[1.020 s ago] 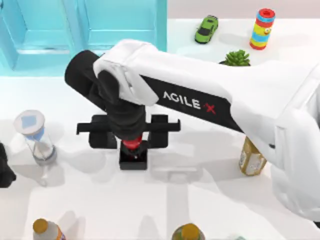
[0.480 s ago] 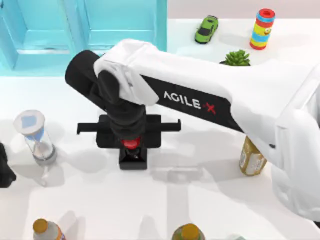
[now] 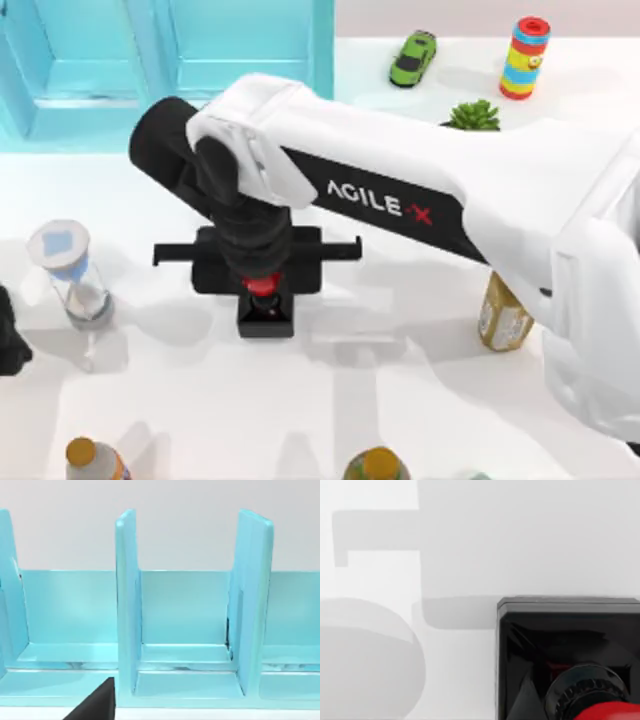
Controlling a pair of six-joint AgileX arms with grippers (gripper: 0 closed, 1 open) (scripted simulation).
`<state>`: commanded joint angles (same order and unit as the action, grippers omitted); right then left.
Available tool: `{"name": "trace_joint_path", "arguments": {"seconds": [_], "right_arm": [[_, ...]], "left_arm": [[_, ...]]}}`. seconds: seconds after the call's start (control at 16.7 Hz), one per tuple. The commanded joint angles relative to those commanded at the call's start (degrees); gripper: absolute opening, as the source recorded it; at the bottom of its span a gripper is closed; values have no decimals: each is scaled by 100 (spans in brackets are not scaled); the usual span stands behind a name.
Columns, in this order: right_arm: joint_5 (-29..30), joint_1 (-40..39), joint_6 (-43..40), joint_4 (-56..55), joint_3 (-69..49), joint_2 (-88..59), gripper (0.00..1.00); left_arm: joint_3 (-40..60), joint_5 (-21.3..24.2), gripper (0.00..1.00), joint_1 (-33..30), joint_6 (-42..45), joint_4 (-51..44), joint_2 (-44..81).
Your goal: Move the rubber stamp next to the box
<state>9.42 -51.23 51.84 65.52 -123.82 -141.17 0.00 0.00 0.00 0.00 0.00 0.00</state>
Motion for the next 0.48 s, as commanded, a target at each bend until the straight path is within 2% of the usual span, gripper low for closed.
{"name": "trace_joint_path", "arguments": {"seconds": [0.48], "right_arm": [[-5,9,-5,1070,-1099,-37,0]], "left_arm": [[0,0,100,0,0,0,0]]}}
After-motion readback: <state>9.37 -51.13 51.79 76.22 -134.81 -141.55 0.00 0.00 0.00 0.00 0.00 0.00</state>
